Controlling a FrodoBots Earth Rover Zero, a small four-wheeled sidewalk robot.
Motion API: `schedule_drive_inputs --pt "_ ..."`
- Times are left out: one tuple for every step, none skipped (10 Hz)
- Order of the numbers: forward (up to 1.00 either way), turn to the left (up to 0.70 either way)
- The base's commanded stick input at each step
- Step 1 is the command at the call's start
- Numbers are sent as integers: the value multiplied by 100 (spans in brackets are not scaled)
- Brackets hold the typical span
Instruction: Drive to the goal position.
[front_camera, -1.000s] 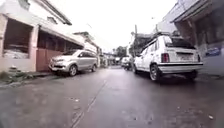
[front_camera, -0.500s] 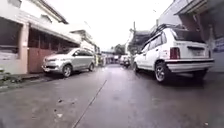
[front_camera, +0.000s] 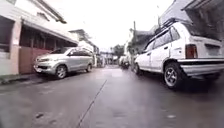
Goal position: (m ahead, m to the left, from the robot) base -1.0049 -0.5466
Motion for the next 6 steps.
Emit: schedule_drive_inputs --pt "100 0" --pt "100 0" --pt "100 0" --pt "100 0" --pt "100 0" --pt "100 -27"
